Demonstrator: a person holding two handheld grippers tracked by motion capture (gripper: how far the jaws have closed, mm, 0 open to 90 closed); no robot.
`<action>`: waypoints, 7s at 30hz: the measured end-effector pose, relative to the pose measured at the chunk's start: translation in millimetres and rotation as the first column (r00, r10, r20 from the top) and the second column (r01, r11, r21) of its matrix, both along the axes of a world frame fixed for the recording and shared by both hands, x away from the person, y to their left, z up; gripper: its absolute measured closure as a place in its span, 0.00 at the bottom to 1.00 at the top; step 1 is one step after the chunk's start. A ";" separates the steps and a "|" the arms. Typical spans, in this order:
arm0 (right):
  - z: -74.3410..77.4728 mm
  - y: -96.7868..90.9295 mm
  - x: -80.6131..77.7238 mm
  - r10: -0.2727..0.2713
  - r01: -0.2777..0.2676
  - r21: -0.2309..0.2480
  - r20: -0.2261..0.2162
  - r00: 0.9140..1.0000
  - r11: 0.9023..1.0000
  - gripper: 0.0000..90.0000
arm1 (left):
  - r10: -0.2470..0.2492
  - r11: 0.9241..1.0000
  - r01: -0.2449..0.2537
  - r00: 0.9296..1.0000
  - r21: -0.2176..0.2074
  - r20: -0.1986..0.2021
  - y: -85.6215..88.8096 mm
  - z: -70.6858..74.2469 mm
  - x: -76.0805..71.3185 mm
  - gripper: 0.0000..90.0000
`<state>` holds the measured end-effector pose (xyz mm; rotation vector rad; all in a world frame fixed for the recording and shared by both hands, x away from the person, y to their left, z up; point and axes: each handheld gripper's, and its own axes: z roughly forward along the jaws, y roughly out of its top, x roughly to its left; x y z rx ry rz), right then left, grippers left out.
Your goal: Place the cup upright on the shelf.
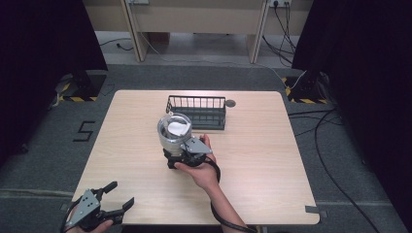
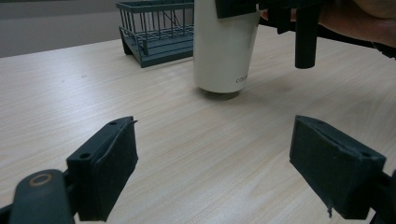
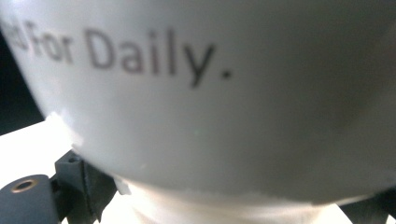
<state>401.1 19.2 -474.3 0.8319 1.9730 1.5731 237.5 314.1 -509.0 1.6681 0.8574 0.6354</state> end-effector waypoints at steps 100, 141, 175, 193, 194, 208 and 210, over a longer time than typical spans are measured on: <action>96.9 -52.4 101.1 -0.259 0.256 0.069 0.038 0.965 0.964 0.11 | 0.013 1.000 -0.013 1.000 -0.014 0.001 3.1 0.3 0.3 0.16; 84.9 -37.3 179.3 -0.361 0.361 -0.004 -0.029 0.932 0.933 0.11 | 0.013 1.000 -0.013 1.000 -0.022 0.000 4.9 0.4 0.7 0.16; 41.0 -30.0 181.8 -0.380 0.379 -0.041 -0.037 0.924 0.925 0.09 | 0.006 1.000 -0.006 1.000 -0.020 0.003 3.3 0.8 -0.3 0.16; 43.0 -36.9 167.6 -0.378 0.376 -0.056 -0.028 0.925 0.925 0.04 | 0.006 1.000 -0.006 1.000 -0.012 0.005 3.1 0.8 0.0 0.16; 43.2 -37.3 165.9 -0.380 0.377 -0.061 -0.028 0.925 0.924 0.04 | 0.006 1.000 -0.006 1.000 -0.012 0.005 3.0 0.8 0.0 0.16; 52.2 -48.6 148.2 -0.374 0.373 -0.027 -0.016 0.927 0.927 0.05 | 0.010 1.000 -0.010 1.000 -0.010 0.005 2.9 0.6 0.2 0.16; 54.4 -49.2 145.7 -0.372 0.372 -0.028 -0.013 0.928 0.928 0.05 | 0.010 1.000 -0.010 1.000 -0.010 0.005 3.0 0.5 0.2 0.16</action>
